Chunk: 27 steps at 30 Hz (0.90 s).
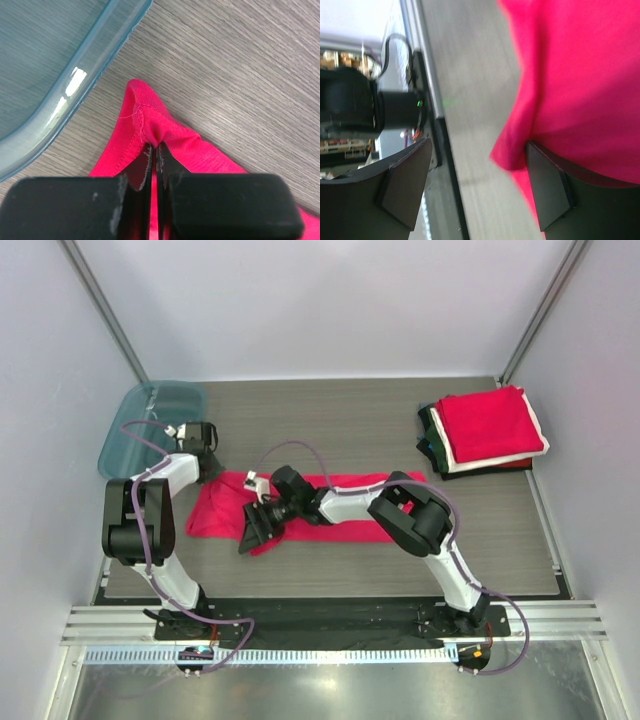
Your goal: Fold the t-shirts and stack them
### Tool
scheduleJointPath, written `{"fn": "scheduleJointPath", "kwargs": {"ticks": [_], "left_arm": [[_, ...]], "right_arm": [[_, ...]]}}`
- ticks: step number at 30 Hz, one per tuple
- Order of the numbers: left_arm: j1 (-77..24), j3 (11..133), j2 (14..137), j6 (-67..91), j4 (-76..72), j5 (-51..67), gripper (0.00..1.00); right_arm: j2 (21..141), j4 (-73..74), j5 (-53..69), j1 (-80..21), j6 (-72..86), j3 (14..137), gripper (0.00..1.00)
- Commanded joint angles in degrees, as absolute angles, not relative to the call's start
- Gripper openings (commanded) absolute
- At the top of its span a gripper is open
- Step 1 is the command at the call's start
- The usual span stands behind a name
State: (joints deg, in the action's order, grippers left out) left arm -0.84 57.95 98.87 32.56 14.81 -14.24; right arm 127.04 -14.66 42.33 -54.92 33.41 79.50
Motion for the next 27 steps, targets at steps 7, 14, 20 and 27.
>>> {"fn": "scheduleJointPath", "kwargs": {"ticks": [7,14,20,27], "left_arm": [[-0.26,59.68,98.88,32.08,13.10,-14.15,0.00],[-0.26,59.24,97.56,31.90,13.01,-13.97,0.00],[-0.35,55.91,90.81,32.61,10.39,-13.98,0.52],[-2.98,51.94,82.11,32.43,9.84,-15.29,0.64]], "right_arm": [[114.62,-15.91,42.81,-63.63,32.44,71.37,0.81],[106.18,-8.97,33.58,-61.79,29.27,68.12,0.81],[103.45,-6.69,27.78,-54.24,31.11,65.04,0.66],[96.17,1.56,23.30,-46.68,26.64,61.44,0.59]]}}
